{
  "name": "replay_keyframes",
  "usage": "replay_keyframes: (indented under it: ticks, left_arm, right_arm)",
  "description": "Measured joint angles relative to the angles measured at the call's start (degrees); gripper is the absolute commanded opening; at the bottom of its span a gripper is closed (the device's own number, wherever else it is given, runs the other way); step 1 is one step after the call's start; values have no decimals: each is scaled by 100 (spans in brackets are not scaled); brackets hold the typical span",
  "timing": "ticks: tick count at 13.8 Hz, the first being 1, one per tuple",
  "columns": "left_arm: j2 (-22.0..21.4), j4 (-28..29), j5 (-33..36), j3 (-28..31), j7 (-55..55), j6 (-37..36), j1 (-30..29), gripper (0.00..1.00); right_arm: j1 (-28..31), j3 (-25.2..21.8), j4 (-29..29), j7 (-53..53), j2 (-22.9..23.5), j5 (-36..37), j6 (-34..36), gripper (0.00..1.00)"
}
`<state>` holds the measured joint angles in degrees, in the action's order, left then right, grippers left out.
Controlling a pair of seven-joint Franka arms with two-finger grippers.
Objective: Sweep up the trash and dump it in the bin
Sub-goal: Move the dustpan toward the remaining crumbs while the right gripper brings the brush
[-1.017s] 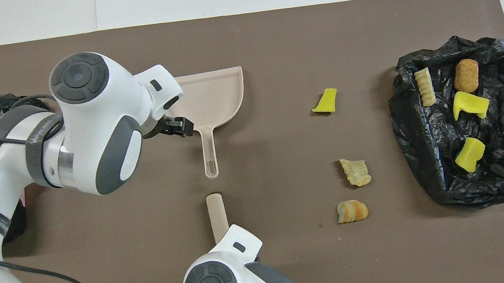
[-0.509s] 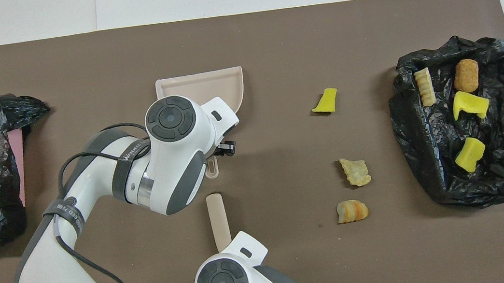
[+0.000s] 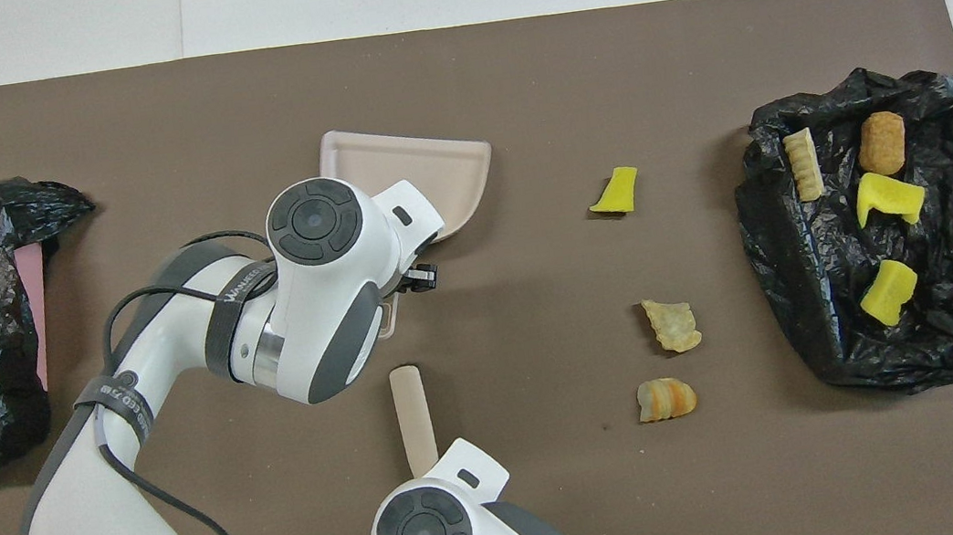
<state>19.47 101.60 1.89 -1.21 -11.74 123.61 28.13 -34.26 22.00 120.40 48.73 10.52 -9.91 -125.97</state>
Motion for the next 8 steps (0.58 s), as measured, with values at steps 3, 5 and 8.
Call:
replay_keyframes:
  ticks: [3, 5, 8]
  left_arm:
    - [-135, -254, 75, 28, 640, -405, -300, 0]
    - [-252, -370, 86, 37, 1170, -641, -534, 0]
    - [-540, -397, 95, 52, 2237, -953, -984, 0]
  right_arm:
    - [-82, 6, -2, 380, -46, -2, 66, 0]
    - [-154, 7, -3, 646, -207, -1, 352, 0]
    - [-9, -38, 26, 950, -737, 2, 1200, 0]
